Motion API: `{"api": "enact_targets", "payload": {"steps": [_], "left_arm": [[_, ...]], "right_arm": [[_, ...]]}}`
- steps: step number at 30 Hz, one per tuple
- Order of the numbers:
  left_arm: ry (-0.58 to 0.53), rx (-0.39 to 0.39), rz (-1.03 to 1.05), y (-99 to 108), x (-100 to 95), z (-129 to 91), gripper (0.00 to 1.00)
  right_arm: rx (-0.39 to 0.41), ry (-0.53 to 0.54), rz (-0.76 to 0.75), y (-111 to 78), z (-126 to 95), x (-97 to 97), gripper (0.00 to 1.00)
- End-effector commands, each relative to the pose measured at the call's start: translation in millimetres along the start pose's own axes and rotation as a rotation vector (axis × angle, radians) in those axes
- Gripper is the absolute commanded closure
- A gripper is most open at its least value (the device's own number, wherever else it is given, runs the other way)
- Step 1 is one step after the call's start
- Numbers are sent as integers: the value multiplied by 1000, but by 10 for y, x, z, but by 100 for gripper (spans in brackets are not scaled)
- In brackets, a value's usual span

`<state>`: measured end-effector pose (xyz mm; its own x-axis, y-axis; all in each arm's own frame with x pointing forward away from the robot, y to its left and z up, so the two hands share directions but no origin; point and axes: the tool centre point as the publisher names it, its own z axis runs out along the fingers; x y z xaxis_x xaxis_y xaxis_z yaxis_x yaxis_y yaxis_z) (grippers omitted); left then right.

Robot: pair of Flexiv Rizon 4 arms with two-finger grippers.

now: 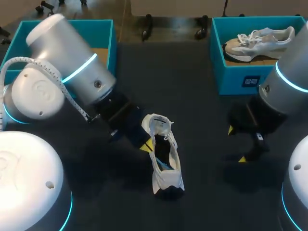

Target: Take the shoe out of the shoebox, open the shoe tongue, remove and reinsert the insole, then place the shoe into the shoebox

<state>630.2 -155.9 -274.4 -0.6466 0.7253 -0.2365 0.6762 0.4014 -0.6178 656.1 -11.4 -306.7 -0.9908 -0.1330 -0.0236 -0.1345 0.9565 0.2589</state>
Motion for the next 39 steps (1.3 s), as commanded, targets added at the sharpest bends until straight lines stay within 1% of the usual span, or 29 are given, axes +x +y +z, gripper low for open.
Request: {"api": "enact_targets", "payload": {"steps": [1, 2, 3, 4, 5, 6, 8, 12, 14, 16, 18, 39], "left_arm": [[166, -100, 111, -40, -80, -39, 100], [217, -104, 137, -37, -87, -52, 100], [239, -149, 148, -37, -92, -67, 100], [259, -171, 160, -24, -101, -79, 100], [277, -175, 171, -18, -107, -90, 100], [299, -215, 183, -7, -124, -115, 100], [339, -240, 214, -2, -153, -157, 100], [374, -299, 272, -32, -214, -264, 100], [413, -323, 324, -59, -235, -307, 100], [454, -380, 345, -61, -252, -338, 100], [454, -380, 345, -61, -252, -338, 100], [454, -380, 345, -61, -252, -338, 100]], "right_arm": [[-10, 8, -7, -179, -129, -10, 0], [-9, 5, -3, -238, -168, 0, 0], [-12, 1, -2, -281, -201, 8, 0], [-10, 3, -4, -314, -222, 10, 0], [-9, 4, -5, -341, -238, 12, 0], [-10, 3, -8, -385, -270, 14, 0], [-8, 13, -29, -423, -314, 9, 0], [-9, 14, -59, -493, -382, 7, 0], [-6, 24, -77, -513, -410, 7, 0], [-10, 34, -86, -536, -432, 8, 0], [-2, 44, -111, -554, -461, 10, 0], [-2, 44, -111, -554, -461, 10, 0]]}}
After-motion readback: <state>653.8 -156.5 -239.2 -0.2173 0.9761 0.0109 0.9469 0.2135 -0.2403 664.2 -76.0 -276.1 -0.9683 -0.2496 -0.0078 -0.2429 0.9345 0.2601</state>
